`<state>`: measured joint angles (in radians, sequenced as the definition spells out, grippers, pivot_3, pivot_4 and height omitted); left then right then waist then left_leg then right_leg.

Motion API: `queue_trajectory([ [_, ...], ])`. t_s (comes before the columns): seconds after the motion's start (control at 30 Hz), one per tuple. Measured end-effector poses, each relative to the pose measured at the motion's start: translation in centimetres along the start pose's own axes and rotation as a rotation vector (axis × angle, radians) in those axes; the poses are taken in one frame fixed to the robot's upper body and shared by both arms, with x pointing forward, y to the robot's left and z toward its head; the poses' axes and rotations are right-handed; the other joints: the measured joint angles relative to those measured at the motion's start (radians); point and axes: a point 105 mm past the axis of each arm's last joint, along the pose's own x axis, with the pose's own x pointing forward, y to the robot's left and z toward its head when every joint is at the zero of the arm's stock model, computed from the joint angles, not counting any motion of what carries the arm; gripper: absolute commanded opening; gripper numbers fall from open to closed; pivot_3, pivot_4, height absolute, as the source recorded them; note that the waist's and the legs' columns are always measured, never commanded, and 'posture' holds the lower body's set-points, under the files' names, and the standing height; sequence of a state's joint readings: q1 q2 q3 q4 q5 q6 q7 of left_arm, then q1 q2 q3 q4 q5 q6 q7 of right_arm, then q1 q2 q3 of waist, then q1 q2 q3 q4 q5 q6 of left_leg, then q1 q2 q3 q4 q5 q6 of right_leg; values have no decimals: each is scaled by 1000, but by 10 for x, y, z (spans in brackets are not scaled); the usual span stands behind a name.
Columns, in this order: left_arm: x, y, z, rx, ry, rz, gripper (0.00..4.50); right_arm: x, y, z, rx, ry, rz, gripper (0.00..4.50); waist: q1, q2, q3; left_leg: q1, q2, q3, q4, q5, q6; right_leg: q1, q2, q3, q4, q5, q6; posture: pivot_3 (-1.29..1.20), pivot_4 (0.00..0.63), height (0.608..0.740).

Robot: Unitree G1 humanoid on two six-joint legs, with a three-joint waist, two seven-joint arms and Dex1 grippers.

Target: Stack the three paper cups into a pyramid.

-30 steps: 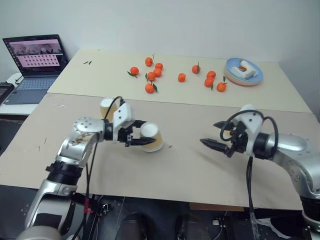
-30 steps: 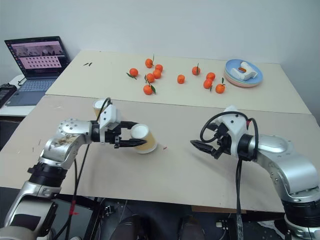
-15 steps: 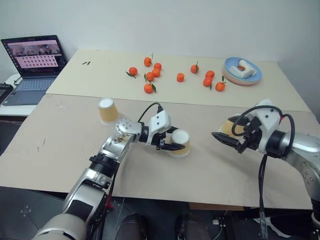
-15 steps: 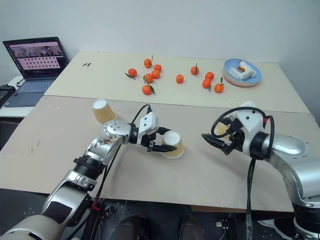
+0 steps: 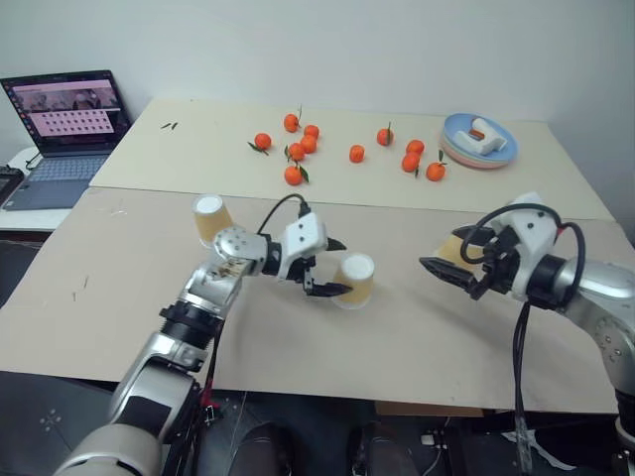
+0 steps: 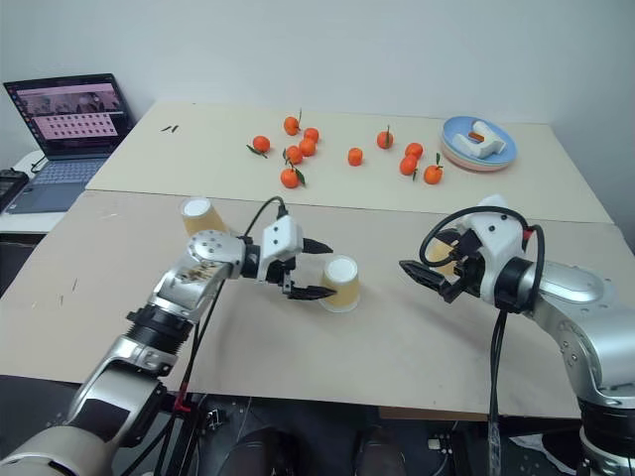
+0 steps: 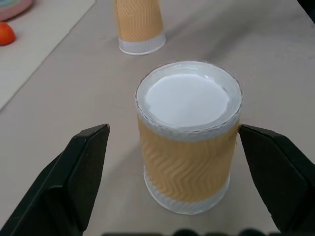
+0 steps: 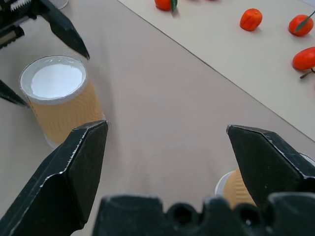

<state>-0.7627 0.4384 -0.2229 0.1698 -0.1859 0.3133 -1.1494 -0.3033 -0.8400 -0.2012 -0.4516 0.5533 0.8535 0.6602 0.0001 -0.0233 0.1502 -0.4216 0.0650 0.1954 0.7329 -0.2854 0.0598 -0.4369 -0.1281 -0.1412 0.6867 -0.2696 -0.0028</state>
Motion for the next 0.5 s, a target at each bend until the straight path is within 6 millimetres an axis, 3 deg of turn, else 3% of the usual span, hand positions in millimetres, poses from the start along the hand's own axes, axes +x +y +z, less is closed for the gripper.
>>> queue_trajectory([
  [0.13, -36, 13, 33, -83, -123, 172, 4481, 4, 3, -4, 13, 9, 36, 4500, -4, 0, 0, 0, 0, 0, 0, 0, 0, 0, 0, 0, 0, 0, 0, 0, 150, 703],
  [0.23, -52, 26, 32, -216, -200, 430, 4481, 6, 6, -3, 12, 3, 69, 4500, -2, 0, 0, 2, 0, -2, 0, 0, 0, 4, -1, 0, 0, 0, 0, 0, 150, 703],
  [0.27, -58, 33, 24, -280, -213, 561, 4481, 7, 6, -1, 8, -4, 78, 4500, 0, 0, 0, 5, -1, -2, 0, 0, 0, 7, -1, 0, -1, 0, 0, 0, 150, 703],
  [0.33, -69, 36, -19, -403, -93, 848, 4481, 11, 8, 9, -20, -31, 112, 4500, 1, 0, 0, 11, -1, -4, -2, 0, 0, 14, -1, 0, -4, 0, 1, 0, 150, 703],
  [0.43, -78, 27, -58, -450, 68, 1020, 4481, 13, 9, 18, -31, -53, 144, 4500, 0, -1, 0, 11, 0, -4, -2, 0, 0, 13, -1, -1, -3, 0, 1, 0, 150, 703],
  [0.5, -78, 21, -67, -459, 112, 1084, 4481, 14, 12, 26, -42, -79, 171, 4500, 1, -1, 0, 11, 0, -4, -2, 0, 0, 13, -1, -2, -3, 1, 0, 0, 150, 703],
])
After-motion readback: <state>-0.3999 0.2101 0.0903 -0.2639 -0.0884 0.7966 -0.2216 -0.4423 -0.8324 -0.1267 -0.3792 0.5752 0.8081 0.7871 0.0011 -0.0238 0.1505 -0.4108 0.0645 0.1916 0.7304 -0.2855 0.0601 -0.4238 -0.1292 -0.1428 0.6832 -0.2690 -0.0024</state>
